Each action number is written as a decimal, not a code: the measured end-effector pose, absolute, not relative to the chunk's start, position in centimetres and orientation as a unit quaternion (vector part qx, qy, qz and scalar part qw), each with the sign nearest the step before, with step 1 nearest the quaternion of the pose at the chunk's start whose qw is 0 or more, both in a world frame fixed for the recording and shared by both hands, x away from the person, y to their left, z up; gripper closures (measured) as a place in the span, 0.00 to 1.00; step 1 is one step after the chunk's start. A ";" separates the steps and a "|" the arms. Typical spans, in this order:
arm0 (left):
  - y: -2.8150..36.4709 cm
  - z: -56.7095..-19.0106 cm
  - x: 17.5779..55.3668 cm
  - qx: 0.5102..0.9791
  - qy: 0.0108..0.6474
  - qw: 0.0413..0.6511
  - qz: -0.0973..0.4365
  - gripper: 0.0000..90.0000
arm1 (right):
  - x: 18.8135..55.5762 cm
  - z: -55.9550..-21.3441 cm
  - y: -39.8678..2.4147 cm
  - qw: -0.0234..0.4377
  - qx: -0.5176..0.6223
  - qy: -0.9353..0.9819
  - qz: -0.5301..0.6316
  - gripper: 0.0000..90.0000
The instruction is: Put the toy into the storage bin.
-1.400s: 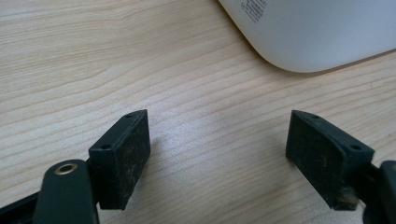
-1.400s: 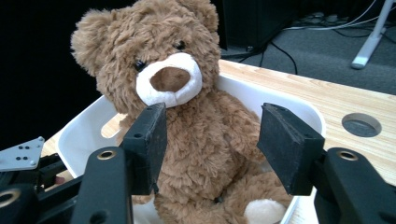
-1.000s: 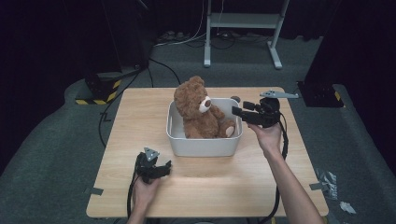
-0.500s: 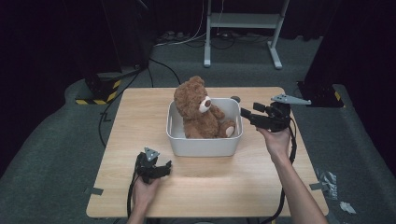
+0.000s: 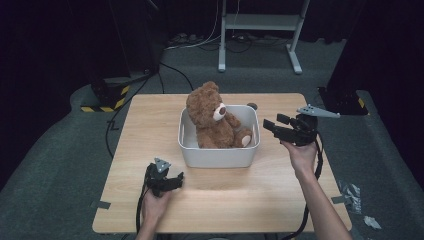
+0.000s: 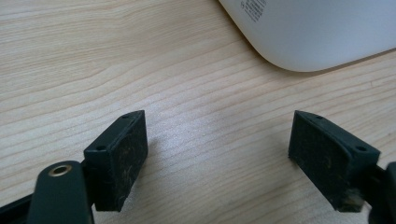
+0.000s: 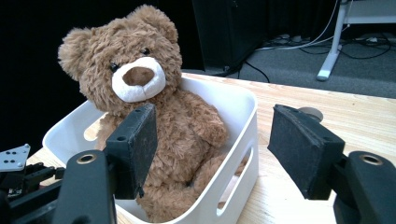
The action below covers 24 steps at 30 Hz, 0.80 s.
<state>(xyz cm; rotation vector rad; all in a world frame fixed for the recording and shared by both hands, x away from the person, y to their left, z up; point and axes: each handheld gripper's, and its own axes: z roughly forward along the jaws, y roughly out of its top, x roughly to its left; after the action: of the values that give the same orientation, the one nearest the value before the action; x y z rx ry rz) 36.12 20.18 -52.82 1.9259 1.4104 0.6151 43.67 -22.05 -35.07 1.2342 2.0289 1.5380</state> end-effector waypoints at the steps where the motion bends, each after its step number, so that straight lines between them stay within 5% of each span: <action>1: 20.2 -52.8 36.1 0.739 0.538 0.331 0.236 0.20 | 43.6 -35.1 -22.2 0.156 0.431 0.708 0.538 0.36; 24: 20.2 -52.8 36.1 0.738 0.538 0.332 0.234 0.20 | 42.1 -36.1 -23.7 0.162 0.433 0.702 0.541 0.37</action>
<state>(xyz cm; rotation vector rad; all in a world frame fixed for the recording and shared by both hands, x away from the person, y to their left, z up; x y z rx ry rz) 36.14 20.19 -52.82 1.9290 1.4066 0.6126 42.11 -23.68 -36.10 1.2367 2.0045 1.5453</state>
